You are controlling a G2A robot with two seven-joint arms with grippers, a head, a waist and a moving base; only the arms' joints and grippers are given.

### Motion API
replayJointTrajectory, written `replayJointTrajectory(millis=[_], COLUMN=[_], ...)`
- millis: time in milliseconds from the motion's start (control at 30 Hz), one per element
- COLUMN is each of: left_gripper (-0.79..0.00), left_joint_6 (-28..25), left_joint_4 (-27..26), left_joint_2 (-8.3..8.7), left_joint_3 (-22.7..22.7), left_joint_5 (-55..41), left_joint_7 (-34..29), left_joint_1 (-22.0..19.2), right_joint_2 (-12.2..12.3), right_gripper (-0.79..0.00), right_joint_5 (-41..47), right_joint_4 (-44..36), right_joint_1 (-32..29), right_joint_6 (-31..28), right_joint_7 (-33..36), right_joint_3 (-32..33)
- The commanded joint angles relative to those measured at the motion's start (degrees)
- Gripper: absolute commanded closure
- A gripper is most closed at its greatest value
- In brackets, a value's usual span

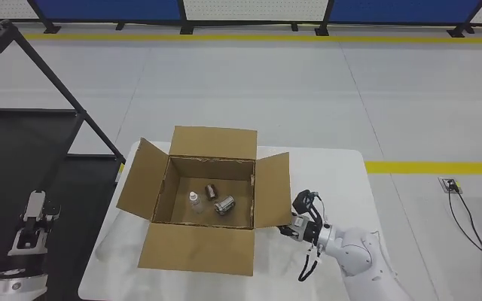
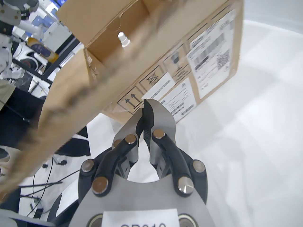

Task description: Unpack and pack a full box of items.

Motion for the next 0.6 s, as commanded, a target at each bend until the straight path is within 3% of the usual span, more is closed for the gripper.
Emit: replayJointTrajectory(millis=[0, 167, 200, 233, 567], left_gripper=[-0.785, -0.785, -0.785, -0.785, -0.785], left_joint_6=[0.6, 0.8, 0.8, 0.9, 0.6], left_joint_4=[0.4, 1.7, 2.0, 2.4, 2.4], left_joint_2=[-0.03, 0.01, 0.05, 0.11, 0.24], left_joint_3=[0.2, 1.6, 2.0, 2.4, 2.6], left_joint_5=[0.7, 2.6, 2.7, 2.8, 2.4], left_joint_7=[0.2, -0.6, -1.3, -2.3, -4.1], left_joint_1=[-0.5, -2.3, -2.9, -3.4, -4.3], right_joint_2=[0.3, 0.7, 0.7, 0.7, 0.8], right_gripper=[0.000, 0.000, -0.302, -0.776, -0.785], right_joint_5=[0.9, 3.0, 3.9, 4.4, 4.4], right_joint_4=[-1.5, -4.3, -4.6, -5.1, -5.6], right_joint_1=[-0.9, -2.3, -2.4, -2.4, -2.3], right_joint_6=[2.3, 6.1, 7.4, 8.4, 9.0], right_joint_7=[-1.7, -5.1, -6.1, -6.5, -6.6], right_joint_3=[1.3, 2.6, 2.9, 3.0, 3.1])
